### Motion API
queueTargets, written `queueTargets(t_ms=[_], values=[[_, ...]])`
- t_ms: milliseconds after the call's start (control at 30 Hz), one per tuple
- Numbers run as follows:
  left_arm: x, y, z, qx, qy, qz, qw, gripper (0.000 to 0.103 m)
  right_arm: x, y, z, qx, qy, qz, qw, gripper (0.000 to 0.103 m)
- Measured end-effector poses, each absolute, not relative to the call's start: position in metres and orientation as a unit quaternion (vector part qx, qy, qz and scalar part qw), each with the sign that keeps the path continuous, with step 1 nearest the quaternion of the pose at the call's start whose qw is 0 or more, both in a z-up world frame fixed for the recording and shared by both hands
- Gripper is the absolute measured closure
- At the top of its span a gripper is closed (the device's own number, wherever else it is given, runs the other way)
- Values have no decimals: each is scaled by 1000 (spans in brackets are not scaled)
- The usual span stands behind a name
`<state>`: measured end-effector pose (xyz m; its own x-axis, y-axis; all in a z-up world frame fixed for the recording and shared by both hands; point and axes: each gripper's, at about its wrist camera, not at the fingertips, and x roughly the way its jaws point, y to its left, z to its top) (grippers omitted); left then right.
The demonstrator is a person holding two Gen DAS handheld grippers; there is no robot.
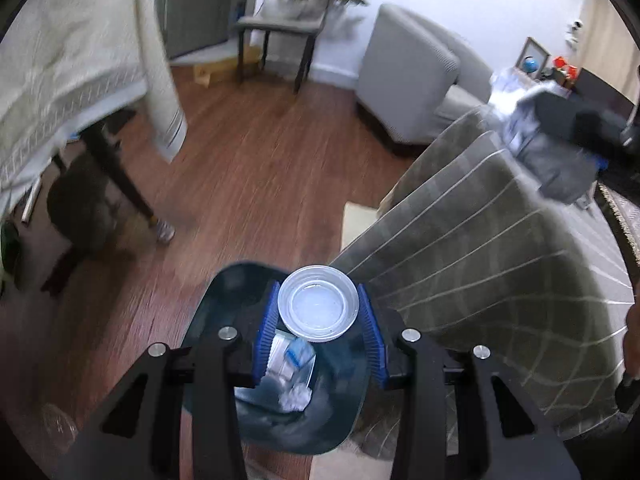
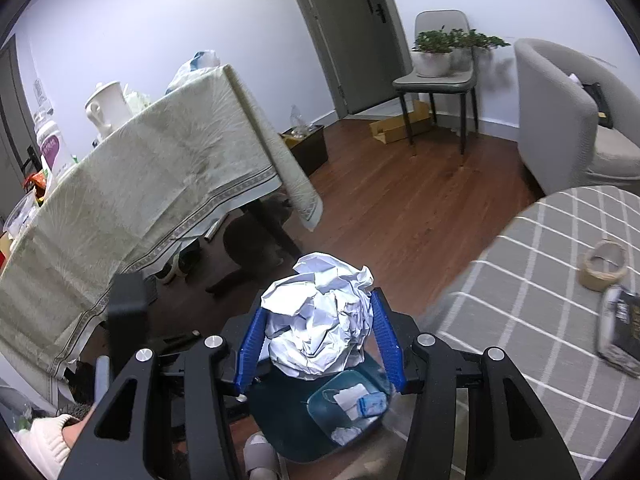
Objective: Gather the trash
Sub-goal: 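Carry the clear lid and the foil ball over the teal bin with both tools, then open the left gripper to drop the clear lid into the bin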
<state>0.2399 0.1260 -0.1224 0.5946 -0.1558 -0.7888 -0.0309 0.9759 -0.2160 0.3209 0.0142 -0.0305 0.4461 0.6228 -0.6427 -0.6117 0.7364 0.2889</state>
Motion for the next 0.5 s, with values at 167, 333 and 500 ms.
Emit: queueTargets(t_ms=[167,333,500], values=[[233,150,-149,-107,483,-20,869,61,324,45,-45,-10,398,369,840,52],[229,171,-174,-105,523,-1,846,61,325,68,-59,-22,416,372,830,52],[221,181,-196,-108,560,0,821,61,325,89,-71,-37,431,375,820,52]])
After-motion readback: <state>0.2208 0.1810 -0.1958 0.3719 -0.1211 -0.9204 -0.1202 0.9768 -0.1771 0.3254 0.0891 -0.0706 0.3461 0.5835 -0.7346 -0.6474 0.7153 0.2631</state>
